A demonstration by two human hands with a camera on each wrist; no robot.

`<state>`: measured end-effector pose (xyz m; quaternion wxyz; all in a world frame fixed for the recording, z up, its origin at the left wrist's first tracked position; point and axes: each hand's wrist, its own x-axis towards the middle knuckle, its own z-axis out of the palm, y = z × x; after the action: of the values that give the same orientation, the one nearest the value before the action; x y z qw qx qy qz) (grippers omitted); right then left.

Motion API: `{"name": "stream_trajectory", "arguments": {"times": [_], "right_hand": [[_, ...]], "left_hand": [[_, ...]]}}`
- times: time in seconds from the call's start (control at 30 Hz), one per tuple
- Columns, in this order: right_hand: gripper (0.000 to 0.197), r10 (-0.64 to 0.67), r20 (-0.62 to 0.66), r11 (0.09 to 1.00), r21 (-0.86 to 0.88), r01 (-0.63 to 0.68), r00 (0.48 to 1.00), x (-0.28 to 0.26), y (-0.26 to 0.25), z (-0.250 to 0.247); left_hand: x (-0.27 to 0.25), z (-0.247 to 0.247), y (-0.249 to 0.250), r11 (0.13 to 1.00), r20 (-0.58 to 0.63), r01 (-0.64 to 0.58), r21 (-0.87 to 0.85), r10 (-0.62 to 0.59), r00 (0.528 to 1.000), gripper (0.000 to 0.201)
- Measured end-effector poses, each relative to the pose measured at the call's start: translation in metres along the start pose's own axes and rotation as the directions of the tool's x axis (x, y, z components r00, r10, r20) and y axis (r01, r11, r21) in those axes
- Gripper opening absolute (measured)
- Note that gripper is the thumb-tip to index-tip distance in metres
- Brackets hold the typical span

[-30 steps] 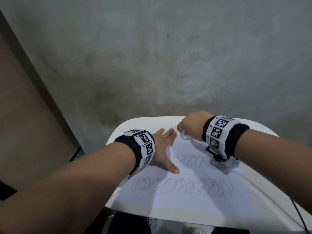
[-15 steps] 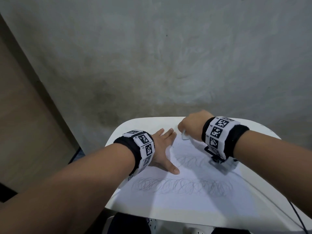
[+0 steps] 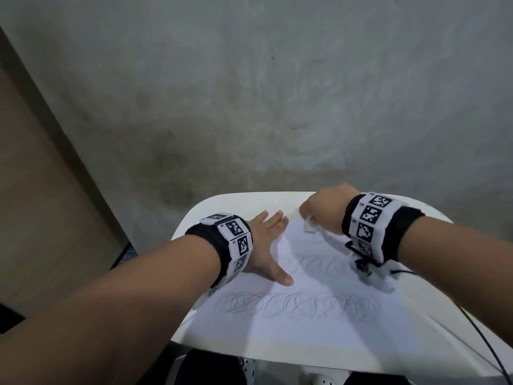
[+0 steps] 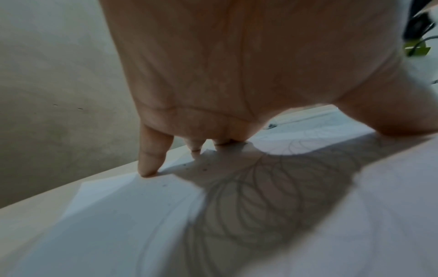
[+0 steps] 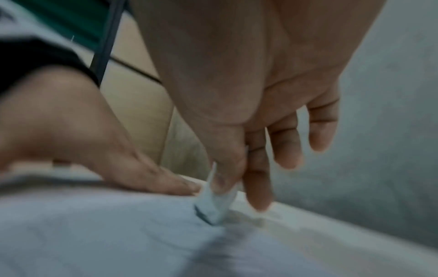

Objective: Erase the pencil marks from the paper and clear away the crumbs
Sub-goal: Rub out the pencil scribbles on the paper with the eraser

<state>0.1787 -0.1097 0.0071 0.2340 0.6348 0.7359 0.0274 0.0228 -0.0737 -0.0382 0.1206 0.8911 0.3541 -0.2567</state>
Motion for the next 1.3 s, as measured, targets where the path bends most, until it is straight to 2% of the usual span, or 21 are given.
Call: {"name": "stream_trajectory", "arguments": {"times": [0.07,0.17,0.23,0.3,0.37,0.43,0.47,0.53,0.6,0.67,0.73,0.8,0.87,0.93,1.0,1.07,1.13,1.23,1.3], "right_hand": [[0.011,0.009,-0.032,0.997,-0.074,-0.011,0.999,0.000,0.000,0.000],[0.009,-0.144,-0.083,0.986,-0.097,0.135,0.986,-0.001,-0.019,0.006],[0.007,-0.075,-0.039,0.997,-0.029,0.074,0.996,-0.002,-0.011,0.004],[0.011,0.020,-0.029,0.998,-0.066,-0.022,0.999,-0.001,0.001,0.000],[0.009,-0.036,-0.066,0.994,-0.107,0.028,0.997,-0.004,-0.005,0.001],[0.007,-0.145,-0.053,0.988,-0.064,0.141,0.988,-0.006,-0.017,0.006],[0.006,-0.142,-0.048,0.990,-0.016,0.142,0.989,-0.007,-0.015,0.006],[0.009,-0.017,-0.009,0.999,0.036,0.017,1.000,-0.008,0.001,0.002],[0.010,0.031,-0.016,0.999,-0.035,-0.031,0.999,-0.008,0.009,0.000],[0.010,-0.054,-0.059,0.996,-0.071,0.050,0.997,-0.008,-0.003,0.005],[0.006,-0.125,-0.068,0.992,-0.006,0.125,0.990,-0.009,-0.011,0.009],[0.004,-0.024,-0.036,0.999,0.045,0.026,0.999,-0.009,0.002,0.006],[0.009,0.031,-0.035,0.999,-0.008,-0.032,0.999,-0.007,0.010,0.002],[0.009,-0.039,-0.080,0.998,-0.053,0.034,0.996,-0.008,-0.003,0.006],[0.007,-0.126,-0.072,0.992,0.005,0.127,0.989,-0.009,-0.015,0.010],[0.008,-0.054,-0.016,0.996,0.076,0.055,0.998,-0.010,-0.005,0.005],[0.011,0.013,-0.016,1.000,0.025,-0.012,1.000,-0.009,0.006,0.000],[0.010,-0.073,-0.087,0.996,-0.056,0.068,0.993,-0.010,-0.012,0.008],[0.009,-0.090,-0.060,0.996,0.013,0.091,0.994,-0.010,-0.016,0.011]], "left_hand": [[-0.001,-0.001,0.001,1.000,-0.001,0.008,-0.001,-0.008,1.000,0.127],[-0.002,-0.001,0.002,1.000,-0.005,-0.010,-0.016,0.010,1.000,0.127],[-0.002,-0.001,0.001,1.000,0.002,-0.002,-0.011,0.002,1.000,0.127],[-0.001,-0.001,0.001,1.000,0.006,0.013,0.001,-0.013,1.000,0.127],[-0.001,-0.001,0.001,1.000,0.009,0.005,0.002,-0.005,1.000,0.127],[-0.001,0.000,0.001,1.000,0.005,-0.005,-0.003,0.005,1.000,0.127],[0.000,0.000,0.000,1.000,0.003,-0.006,-0.003,0.006,1.000,0.127],[0.001,0.001,0.001,1.000,0.006,0.006,0.008,-0.006,1.000,0.128],[0.001,0.001,0.000,1.000,0.005,0.013,0.009,-0.013,1.000,0.128],[0.001,0.001,0.000,1.000,0.005,0.002,0.011,-0.002,1.000,0.128],[0.001,0.000,0.000,1.000,0.007,-0.005,0.013,0.005,1.000,0.128],[0.000,-0.001,0.000,1.000,0.014,0.006,0.014,-0.006,1.000,0.128],[0.001,0.000,0.000,1.000,0.015,0.017,0.008,-0.017,1.000,0.128],[0.000,0.000,0.000,1.000,0.018,0.007,0.006,-0.007,1.000,0.128],[-0.001,-0.001,0.001,1.000,0.015,-0.003,0.012,0.003,1.000,0.128],[-0.002,-0.001,0.002,1.000,0.017,-0.001,0.011,0.001,1.000,0.127],[-0.002,-0.001,0.001,1.000,0.017,0.012,0.006,-0.012,1.000,0.127],[-0.001,-0.001,0.001,1.000,0.022,0.006,0.011,-0.006,1.000,0.128],[-0.002,-0.002,0.002,1.000,0.026,0.004,0.018,-0.004,1.000,0.127]]}}
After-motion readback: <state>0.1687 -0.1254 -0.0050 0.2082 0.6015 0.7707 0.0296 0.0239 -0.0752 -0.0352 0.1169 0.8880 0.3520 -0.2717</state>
